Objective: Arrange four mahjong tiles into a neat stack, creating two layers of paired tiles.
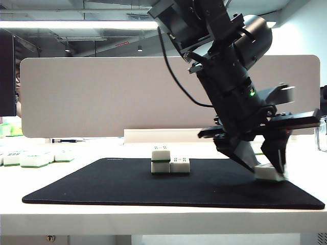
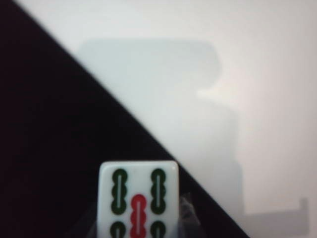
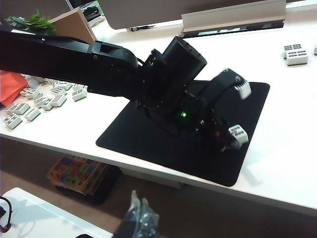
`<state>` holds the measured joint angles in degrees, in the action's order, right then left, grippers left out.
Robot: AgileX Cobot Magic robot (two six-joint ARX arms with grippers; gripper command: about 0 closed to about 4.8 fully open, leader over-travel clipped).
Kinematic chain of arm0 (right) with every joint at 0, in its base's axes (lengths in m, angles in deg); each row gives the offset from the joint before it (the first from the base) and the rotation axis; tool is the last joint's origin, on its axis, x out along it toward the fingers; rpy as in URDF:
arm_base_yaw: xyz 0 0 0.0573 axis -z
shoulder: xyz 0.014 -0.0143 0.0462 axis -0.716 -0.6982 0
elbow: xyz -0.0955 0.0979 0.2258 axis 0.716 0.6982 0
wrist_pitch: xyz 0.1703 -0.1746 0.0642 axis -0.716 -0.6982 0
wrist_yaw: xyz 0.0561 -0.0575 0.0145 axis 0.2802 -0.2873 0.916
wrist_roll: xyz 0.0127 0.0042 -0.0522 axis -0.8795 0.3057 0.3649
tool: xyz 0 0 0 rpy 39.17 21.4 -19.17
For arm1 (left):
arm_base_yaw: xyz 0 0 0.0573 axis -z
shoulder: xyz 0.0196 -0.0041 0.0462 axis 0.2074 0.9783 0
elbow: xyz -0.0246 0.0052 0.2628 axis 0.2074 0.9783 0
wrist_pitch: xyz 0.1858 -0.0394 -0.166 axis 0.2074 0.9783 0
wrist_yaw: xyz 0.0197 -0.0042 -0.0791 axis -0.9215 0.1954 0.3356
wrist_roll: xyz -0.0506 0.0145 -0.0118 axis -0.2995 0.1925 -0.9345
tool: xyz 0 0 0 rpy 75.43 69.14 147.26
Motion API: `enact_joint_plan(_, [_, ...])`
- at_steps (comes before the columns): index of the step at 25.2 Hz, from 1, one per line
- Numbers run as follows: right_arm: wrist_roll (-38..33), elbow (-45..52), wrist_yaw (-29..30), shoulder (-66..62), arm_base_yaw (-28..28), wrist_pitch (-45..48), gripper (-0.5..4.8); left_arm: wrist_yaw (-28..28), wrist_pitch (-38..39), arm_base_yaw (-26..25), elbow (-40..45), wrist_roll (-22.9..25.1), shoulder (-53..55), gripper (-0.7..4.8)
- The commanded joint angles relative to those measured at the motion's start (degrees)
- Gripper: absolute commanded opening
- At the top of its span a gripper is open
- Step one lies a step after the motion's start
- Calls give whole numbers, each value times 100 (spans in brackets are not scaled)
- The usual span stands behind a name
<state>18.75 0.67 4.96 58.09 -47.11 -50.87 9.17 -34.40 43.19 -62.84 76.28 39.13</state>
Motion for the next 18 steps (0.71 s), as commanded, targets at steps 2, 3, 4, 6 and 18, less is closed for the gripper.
enact_joint_plan(2, [9,-20,-7,72,0,70,-1,-570,-57,-142,-13,-1084,-83,129])
enact_joint_plan(3, [9,-20,-7,72,0,70,-1,-608,-46,-175,-13,-1250,-85,129])
enact_joint_plan(4, [9,-20,-7,72,0,68,-1,-621,-31,-225,-13,-1394,-92,129])
enact_joint_plan(6, [9,-20,-4,72,0,70,-1,-621,26,-295,-11,-1578,-90,129])
enact_joint_plan(18, [9,-20,-7,72,0,70,-1,-769,323,-450,-9,-1827,-90,241])
